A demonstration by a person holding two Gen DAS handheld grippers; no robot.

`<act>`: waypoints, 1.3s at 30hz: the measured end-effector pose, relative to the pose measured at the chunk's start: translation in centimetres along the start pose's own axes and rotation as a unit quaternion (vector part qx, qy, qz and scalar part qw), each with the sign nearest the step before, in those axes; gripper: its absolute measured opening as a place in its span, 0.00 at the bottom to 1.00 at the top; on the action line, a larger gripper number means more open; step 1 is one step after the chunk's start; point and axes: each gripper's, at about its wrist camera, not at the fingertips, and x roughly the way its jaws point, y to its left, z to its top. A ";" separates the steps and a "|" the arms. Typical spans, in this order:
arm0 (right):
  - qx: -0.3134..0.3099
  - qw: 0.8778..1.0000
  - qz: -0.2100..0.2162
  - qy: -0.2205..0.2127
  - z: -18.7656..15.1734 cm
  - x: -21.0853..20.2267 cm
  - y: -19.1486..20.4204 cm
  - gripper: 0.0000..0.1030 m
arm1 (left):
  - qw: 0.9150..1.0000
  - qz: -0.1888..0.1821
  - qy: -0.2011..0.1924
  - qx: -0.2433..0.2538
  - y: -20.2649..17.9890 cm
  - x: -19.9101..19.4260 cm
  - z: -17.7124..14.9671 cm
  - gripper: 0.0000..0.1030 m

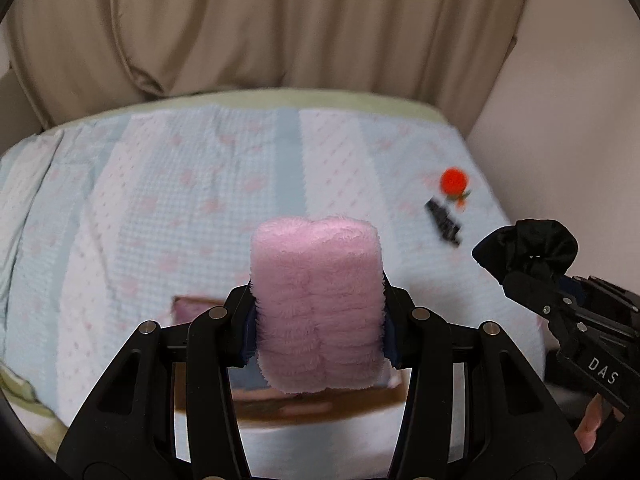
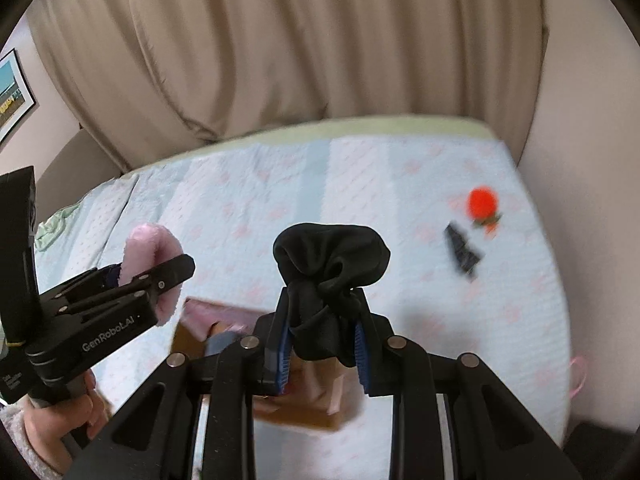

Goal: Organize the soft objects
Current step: 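Carry the pink hair tie and black fabric over the cardboard box with both tools, then open both tools to drop the items into the box and lift away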

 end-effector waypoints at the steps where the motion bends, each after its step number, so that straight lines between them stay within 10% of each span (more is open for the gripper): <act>1: 0.001 1.000 -0.002 0.011 -0.6 0.9 0.9 0.24 | 1.000 0.002 0.006 0.003 1.1 0.0 -0.5 0.42; 13: 0.020 0.992 -0.035 0.117 -5.8 8.4 5.7 0.24 | 0.989 0.013 0.131 0.064 11.3 5.9 -7.1 0.42; 30: 0.120 0.958 -0.068 0.252 -9.4 17.8 4.7 0.24 | 0.943 -0.074 0.236 0.222 8.4 13.6 -11.0 0.44; 31: 0.125 0.957 -0.073 0.250 -9.3 17.9 4.4 0.24 | 0.942 -0.079 0.235 0.227 8.1 13.8 -10.9 0.52; 32: 0.130 0.958 -0.072 0.247 -9.2 17.9 4.3 0.24 | 0.941 -0.082 0.235 0.229 7.9 13.9 -10.8 0.81; 34: 0.147 0.957 -0.064 0.241 -9.0 18.1 3.9 0.42 | 0.939 -0.077 0.240 0.233 7.7 14.4 -10.6 1.00; 36: 0.163 0.958 -0.058 0.228 -9.0 18.2 3.6 0.93 | 0.939 -0.073 0.241 0.233 7.8 14.6 -10.5 1.00; 39: 0.168 0.958 -0.054 0.226 -8.8 18.4 3.6 1.00 | 0.940 -0.084 0.241 0.225 8.1 14.8 -10.5 1.00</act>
